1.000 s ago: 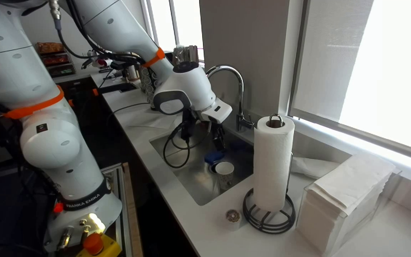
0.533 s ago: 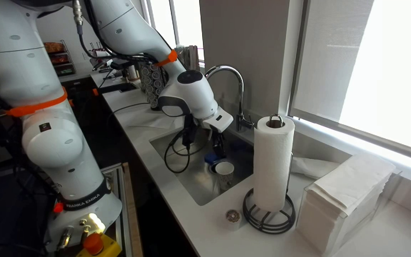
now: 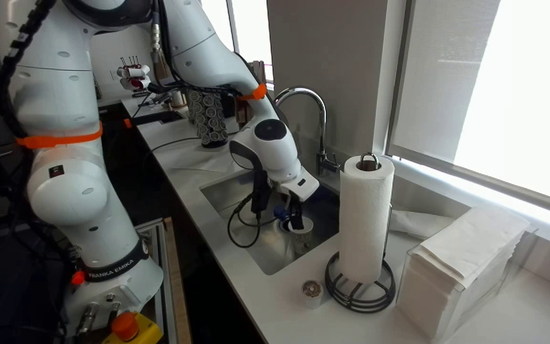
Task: Push the faucet to the center of the sink then remove the coffee cup from the sink.
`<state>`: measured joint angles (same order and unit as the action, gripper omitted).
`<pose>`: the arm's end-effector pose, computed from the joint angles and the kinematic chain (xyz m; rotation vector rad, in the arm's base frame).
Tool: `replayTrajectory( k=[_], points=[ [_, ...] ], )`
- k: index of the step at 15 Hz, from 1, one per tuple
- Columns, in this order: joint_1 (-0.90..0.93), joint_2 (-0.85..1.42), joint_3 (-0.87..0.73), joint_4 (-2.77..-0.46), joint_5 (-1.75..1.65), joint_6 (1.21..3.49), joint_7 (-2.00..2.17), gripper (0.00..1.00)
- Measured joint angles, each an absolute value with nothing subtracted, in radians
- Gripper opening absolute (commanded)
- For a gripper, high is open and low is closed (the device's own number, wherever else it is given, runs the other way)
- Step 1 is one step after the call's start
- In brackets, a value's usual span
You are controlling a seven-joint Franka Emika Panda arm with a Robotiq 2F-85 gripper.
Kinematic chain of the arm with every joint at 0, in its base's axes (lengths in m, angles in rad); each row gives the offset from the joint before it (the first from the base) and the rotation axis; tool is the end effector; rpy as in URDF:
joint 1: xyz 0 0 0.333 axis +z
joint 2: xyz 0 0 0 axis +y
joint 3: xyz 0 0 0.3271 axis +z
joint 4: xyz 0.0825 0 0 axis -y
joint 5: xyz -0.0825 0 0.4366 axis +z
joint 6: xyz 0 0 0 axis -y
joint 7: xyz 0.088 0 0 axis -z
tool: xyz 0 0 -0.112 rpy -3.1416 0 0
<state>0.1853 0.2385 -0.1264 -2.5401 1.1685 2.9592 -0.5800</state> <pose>0.4622 -0.0378 0.1466 -2.8130 0.7046 -0.3410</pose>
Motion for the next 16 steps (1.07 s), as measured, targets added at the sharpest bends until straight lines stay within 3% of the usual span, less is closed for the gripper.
replayTrajectory(
  k=[9,14,15,16],
  points=[
    [0.119,0.520,-0.054,-2.377,1.224,2.939,-0.683,0.99],
    [0.111,0.601,-0.043,-2.317,1.224,2.939,-0.684,0.86],
    [0.111,0.608,-0.042,-2.309,1.224,2.939,-0.684,0.76],
    [0.111,0.612,-0.042,-2.304,1.224,2.939,-0.683,0.80]
  ],
)
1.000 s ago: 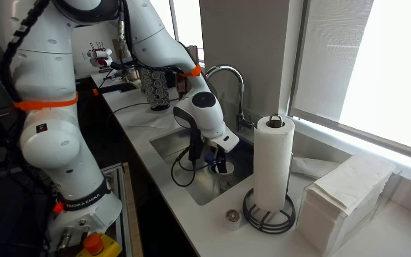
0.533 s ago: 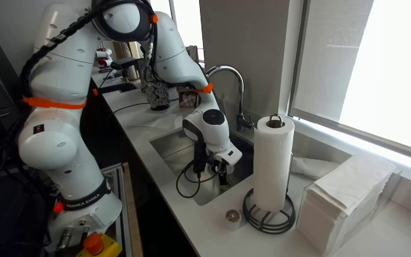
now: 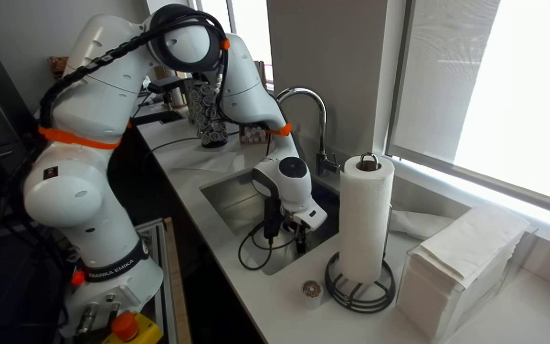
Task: Push the faucet to the center of the sink then remove the coffee cup from the sink.
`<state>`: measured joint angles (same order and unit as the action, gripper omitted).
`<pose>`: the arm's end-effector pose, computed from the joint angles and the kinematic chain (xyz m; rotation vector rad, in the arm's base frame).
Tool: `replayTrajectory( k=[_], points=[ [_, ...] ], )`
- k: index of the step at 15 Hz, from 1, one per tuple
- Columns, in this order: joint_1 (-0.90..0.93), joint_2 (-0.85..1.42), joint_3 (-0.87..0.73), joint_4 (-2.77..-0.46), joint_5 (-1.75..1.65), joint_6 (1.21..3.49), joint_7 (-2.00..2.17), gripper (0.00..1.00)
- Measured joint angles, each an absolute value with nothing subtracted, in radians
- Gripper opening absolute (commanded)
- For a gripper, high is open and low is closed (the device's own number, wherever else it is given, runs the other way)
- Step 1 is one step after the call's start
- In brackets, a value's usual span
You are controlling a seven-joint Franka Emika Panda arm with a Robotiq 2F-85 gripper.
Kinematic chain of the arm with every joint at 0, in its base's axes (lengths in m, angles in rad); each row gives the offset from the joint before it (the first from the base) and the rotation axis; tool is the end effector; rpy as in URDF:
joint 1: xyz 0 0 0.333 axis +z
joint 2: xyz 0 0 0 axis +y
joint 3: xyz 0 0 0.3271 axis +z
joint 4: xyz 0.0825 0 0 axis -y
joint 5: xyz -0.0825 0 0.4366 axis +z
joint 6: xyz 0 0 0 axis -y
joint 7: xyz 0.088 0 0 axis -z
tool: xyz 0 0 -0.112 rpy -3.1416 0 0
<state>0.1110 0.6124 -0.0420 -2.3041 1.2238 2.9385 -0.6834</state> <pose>0.4868 -0.0300 0.0284 -2.8622 0.6405 -0.1439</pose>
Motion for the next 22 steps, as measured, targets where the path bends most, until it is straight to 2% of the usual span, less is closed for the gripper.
replayTrajectory(
  k=[2,4,6,10,12,15,18,22],
  points=[
    [0.111,0.615,-0.042,-2.298,1.224,2.939,-0.683,0.67],
    [0.111,0.615,-0.042,-2.295,1.222,2.939,-0.683,0.44],
    [0.112,0.615,-0.042,-2.289,1.221,2.939,-0.682,0.28],
    [0.114,0.614,-0.043,-2.277,1.215,2.939,-0.682,0.09],
    [0.118,0.611,-0.044,-2.275,1.211,2.939,-0.680,0.06],
    [0.125,0.603,-0.047,-2.275,1.198,2.939,-0.672,0.10],
    [0.139,0.594,-0.054,-2.275,1.175,2.939,-0.658,0.01],
    [0.178,0.564,-0.070,-2.286,1.120,2.939,-0.604,0.01]
  ],
)
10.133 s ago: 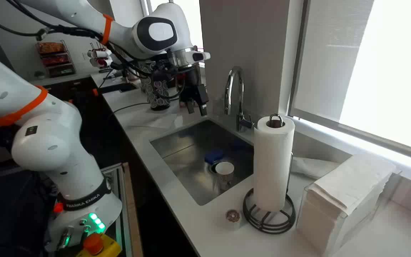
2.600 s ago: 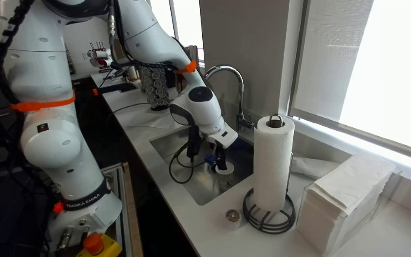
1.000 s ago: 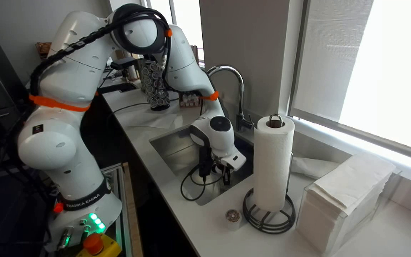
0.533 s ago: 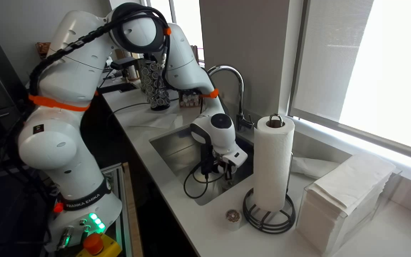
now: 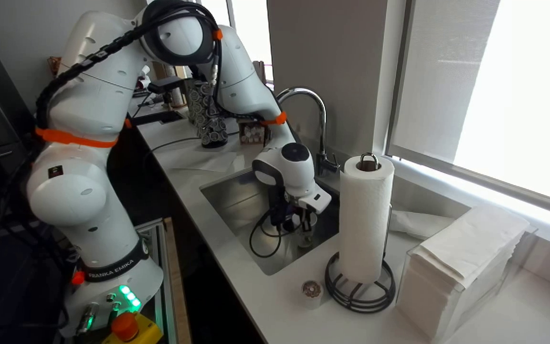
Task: Push the faucet to the center of the sink then remove the coffee cup from the sink.
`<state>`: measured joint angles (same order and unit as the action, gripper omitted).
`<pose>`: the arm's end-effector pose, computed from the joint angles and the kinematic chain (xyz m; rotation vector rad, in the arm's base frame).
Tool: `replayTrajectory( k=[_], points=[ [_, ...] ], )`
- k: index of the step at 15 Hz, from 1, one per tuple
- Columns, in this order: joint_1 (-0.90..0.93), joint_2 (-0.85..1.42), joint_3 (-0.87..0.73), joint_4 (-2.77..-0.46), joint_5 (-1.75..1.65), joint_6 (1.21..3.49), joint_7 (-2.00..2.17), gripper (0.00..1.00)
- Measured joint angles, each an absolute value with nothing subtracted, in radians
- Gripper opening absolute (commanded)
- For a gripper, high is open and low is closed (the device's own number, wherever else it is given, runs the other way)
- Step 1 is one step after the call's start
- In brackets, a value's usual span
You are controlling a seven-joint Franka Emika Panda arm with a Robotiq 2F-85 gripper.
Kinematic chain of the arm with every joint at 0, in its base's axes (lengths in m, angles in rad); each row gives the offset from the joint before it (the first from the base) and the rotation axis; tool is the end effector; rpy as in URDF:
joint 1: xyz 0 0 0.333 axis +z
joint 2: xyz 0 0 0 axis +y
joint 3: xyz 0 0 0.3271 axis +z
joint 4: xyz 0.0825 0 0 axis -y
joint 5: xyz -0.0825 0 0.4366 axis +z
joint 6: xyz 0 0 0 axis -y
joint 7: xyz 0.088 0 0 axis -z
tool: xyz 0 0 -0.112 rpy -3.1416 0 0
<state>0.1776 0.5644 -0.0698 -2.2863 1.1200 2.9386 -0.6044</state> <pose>0.5167 -0.0064 0.0594 -2.8850 0.5346 -0.2170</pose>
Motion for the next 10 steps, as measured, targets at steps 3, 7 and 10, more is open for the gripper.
replayTrajectory(
  k=[3,7,10],
  points=[
    [0.231,0.504,-0.095,-2.327,1.073,2.939,-0.540,0.01],
    [0.307,0.380,-0.136,-2.450,0.976,2.956,-0.389,0.01],
    [0.356,0.257,-0.179,-2.590,0.859,3.025,-0.206,0.01]
  ],
)
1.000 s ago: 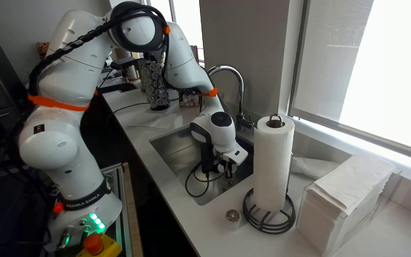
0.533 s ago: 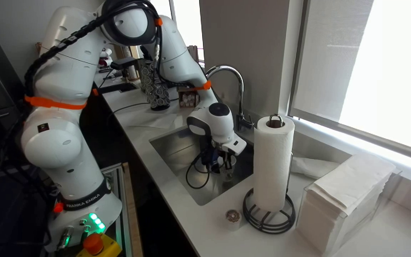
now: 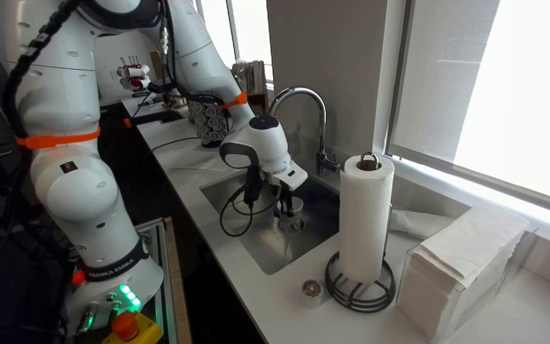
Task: Push the faucet to the center of the sink then remove the coffee cup from the sink.
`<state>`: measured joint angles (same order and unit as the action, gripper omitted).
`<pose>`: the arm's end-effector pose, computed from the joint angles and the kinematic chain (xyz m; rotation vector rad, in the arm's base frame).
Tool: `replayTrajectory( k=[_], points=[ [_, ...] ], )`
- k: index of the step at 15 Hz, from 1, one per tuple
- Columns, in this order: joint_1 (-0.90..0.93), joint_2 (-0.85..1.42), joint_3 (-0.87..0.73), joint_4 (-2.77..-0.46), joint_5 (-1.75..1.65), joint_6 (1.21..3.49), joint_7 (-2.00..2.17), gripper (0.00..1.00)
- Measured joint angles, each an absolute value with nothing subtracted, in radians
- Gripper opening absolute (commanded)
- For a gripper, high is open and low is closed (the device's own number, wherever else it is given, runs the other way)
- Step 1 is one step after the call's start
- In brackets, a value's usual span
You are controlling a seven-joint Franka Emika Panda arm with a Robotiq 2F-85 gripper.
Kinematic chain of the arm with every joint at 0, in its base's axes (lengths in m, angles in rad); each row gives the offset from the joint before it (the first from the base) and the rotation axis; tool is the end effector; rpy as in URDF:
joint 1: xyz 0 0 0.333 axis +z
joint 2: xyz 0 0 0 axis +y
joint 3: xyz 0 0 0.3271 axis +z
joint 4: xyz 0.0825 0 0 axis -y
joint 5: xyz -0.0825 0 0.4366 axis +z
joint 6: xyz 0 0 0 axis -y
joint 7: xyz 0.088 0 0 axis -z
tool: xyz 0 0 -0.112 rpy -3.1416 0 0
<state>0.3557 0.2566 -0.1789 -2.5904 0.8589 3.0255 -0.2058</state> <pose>0.4555 0.0177 0.1370 -2.9237 0.6728 -0.2800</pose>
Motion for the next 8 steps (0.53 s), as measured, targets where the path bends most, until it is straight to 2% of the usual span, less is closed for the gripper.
replayTrajectory(
  k=[4,8],
  points=[
    [0.473,0.106,-0.337,-2.777,0.748,3.142,-0.025,0.01],
    [0.511,0.093,-0.447,-2.773,0.796,3.208,-0.021,0.01]
  ],
)
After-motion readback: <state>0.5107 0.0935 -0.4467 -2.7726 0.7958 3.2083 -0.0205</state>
